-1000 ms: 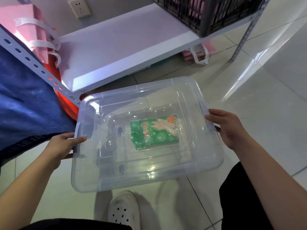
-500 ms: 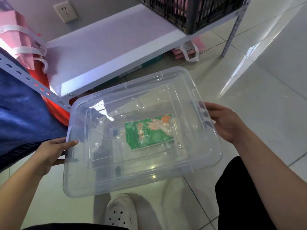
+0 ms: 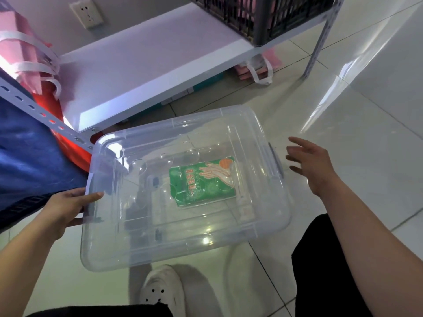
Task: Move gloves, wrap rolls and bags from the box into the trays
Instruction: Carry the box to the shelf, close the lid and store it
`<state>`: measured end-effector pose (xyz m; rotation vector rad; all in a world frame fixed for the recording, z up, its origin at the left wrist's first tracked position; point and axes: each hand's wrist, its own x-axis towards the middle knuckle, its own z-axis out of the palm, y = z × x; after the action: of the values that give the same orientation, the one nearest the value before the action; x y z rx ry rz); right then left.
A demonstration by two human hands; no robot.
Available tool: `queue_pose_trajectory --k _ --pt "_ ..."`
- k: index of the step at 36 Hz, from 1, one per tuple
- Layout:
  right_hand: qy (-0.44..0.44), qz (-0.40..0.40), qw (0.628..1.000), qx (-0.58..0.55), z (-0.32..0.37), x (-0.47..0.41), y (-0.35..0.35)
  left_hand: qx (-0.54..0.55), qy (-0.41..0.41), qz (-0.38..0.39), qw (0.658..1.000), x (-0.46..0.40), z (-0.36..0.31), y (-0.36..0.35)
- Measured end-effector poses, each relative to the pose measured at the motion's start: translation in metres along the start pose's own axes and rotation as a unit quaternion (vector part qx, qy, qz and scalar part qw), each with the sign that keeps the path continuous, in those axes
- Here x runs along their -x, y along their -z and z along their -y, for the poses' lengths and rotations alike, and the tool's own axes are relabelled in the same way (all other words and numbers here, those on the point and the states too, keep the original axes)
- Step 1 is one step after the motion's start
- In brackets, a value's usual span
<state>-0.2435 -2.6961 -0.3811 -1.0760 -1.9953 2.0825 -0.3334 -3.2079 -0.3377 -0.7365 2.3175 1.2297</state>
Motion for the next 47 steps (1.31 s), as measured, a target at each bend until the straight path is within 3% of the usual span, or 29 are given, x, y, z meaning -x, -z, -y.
queue_pose_trajectory --k 4,13,19,28,39,44,47 --pt "-0.099 0.084 0.991 0.023 0.003 0.004 -0.004 -0.003 -0.002 -0.004 1.0 0.002 -0.001 -0.002" --pt "-0.126 0.079 0.988 0.039 0.002 0.005 -0.015 -0.013 0.011 -0.005 1.0 -0.003 -0.001 0.001" --pt "-0.089 0.101 0.989 0.055 0.004 0.012 -0.024 -0.012 0.012 -0.004 1.0 -0.002 -0.002 0.0" --pt "0.022 -0.024 0.978 0.206 0.001 0.018 -0.047 -0.005 0.008 -0.01 1.0 0.0 -0.005 -0.006" --pt "-0.006 -0.043 0.989 0.144 0.006 0.021 -0.023 -0.004 0.002 0.055 0.999 0.005 -0.014 -0.022" --pt "-0.06 -0.024 0.992 0.11 0.032 0.021 -0.006 -0.023 0.027 0.111 0.993 0.019 -0.032 -0.021" --pt "-0.059 -0.01 0.992 0.113 0.06 0.026 0.008 0.018 0.024 0.126 0.992 0.028 -0.049 -0.012"
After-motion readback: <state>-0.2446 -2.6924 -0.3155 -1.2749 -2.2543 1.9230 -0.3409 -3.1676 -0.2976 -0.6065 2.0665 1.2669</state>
